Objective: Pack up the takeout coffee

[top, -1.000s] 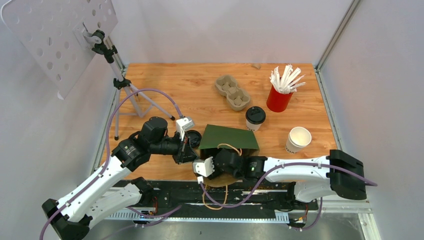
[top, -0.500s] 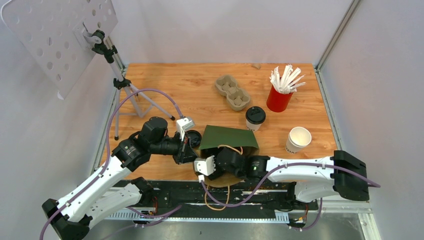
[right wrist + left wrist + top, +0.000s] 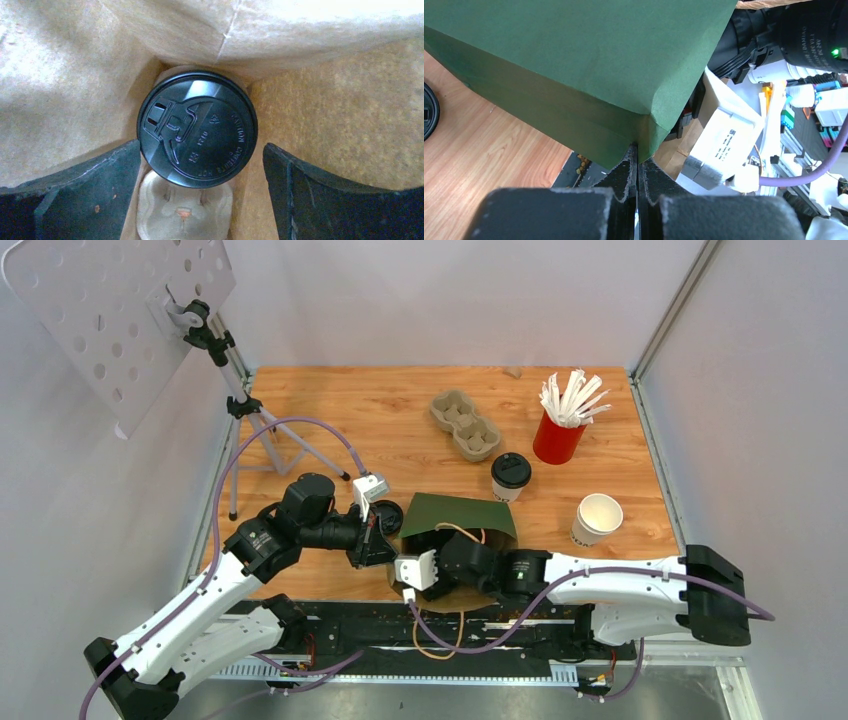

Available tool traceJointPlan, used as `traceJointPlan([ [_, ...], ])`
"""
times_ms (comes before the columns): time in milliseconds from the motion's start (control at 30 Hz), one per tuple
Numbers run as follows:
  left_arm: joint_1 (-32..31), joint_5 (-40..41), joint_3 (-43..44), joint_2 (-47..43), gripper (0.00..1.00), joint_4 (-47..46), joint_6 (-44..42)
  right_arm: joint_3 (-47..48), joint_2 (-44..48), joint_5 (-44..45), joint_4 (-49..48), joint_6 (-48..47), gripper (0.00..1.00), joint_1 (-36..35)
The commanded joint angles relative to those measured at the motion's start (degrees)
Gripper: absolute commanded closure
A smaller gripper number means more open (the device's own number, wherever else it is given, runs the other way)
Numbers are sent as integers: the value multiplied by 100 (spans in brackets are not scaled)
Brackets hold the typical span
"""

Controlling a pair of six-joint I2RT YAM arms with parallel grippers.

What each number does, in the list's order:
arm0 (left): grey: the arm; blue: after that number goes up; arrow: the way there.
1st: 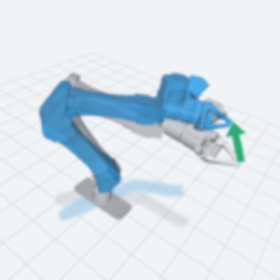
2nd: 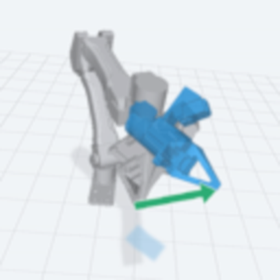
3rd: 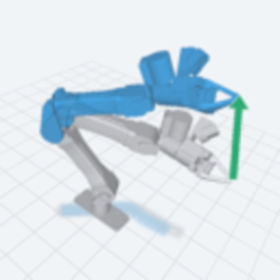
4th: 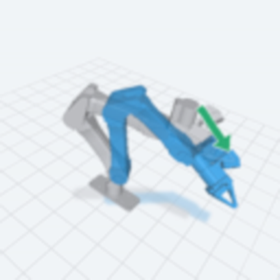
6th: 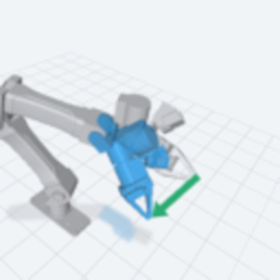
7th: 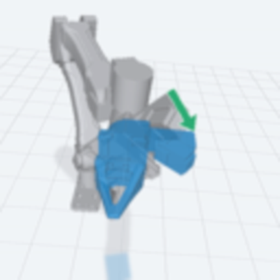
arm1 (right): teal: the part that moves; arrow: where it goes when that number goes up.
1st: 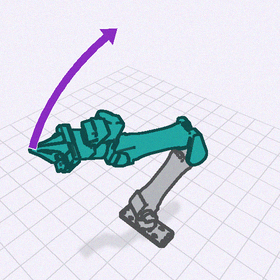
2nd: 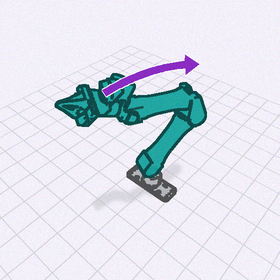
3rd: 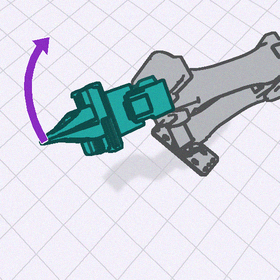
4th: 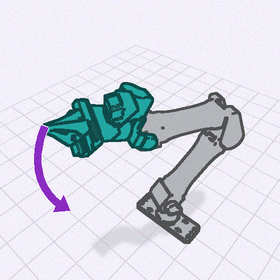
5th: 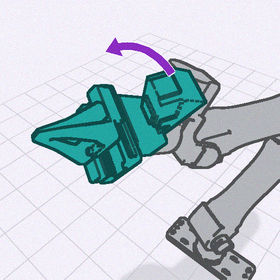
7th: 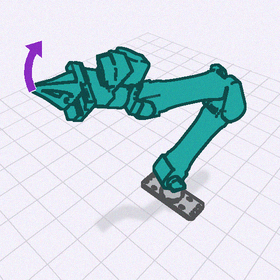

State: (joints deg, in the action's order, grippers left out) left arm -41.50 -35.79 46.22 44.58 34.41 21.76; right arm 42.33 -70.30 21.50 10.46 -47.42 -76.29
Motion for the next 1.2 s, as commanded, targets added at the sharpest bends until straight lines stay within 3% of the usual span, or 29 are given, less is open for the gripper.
traceJointPlan([
  [0, -20, -154, 1, -16, 100, -172, 39, 311, 296, -170, 220, 145, 7, 20],
  [133, -19, -163, 2, 5, 100, -172, 41, 339, 345, -260, 351, 183, 8, 26],
  [400, -18, -174, 1, 29, 100, -174, 38, 453, 576, -497, 625, 305, 19, 15],
  [667, -21, -175, 10, 39, 100, -175, 38, 434, 575, -767, 586, 393, 40, 14],
  [867, -25, -157, 27, 32, 100, -153, 22, 410, 518, -817, 498, 506, 40, 5],
  [1167, -17, -161, 24, 14, 100, -150, 29, 348, 293, -797, 78, 426, 68, 11],
])
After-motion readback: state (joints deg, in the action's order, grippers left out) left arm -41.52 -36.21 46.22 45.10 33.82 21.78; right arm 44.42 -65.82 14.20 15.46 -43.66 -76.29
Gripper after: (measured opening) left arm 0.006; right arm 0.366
